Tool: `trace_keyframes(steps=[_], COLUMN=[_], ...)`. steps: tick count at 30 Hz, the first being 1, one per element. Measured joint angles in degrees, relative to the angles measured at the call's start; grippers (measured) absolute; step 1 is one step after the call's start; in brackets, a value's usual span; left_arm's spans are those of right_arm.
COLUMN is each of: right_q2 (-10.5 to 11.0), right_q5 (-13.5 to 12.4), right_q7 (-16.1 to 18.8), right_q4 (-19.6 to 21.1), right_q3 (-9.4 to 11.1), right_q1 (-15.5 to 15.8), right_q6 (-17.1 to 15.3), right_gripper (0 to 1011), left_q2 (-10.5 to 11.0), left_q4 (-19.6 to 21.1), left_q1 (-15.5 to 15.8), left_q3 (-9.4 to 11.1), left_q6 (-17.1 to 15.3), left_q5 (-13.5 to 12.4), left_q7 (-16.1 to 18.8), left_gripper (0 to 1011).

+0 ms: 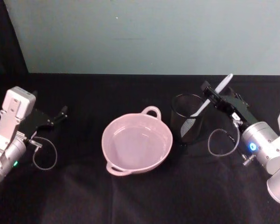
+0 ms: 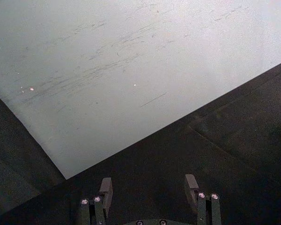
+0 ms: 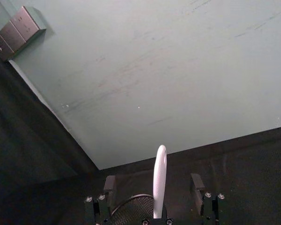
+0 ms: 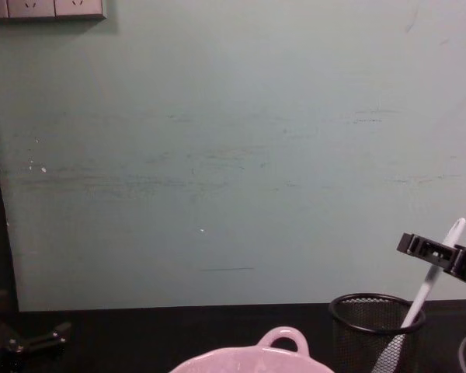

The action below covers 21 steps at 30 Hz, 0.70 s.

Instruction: Use the one hand to pick up the spoon and stir the clear water in the bowl.

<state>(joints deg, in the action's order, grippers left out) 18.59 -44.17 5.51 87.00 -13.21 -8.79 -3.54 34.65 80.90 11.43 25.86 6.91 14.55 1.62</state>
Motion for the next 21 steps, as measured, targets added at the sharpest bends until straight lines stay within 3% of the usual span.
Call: trace_keyframes(steps=[8,17,21], right_q2=[-0.9,-0.9,-0.8], right_q5=[0.3,0.3,0.3], right_q7=[2.2,2.1,2.0], right_q4=[-2.3,-2.1,-2.0], right_q3=[0.8,0.7,0.7], right_q1=[-1.2,-1.1,-1.0], right_q6=[0.0,0.0,0.0], right_gripper=[1004,1004,956], left_q2=[0.0,0.0,0.0], left_q4=[0.0,0.0,0.0], left_q1=[0.0,0.0,0.0], left_q3=[0.0,0.0,0.0], left_q6=[0.0,0.0,0.0], left_q5=[0.0,0.0,0.0], left_q7=[0.0,0.0,0.0], left_gripper=[1011,1011,1011])
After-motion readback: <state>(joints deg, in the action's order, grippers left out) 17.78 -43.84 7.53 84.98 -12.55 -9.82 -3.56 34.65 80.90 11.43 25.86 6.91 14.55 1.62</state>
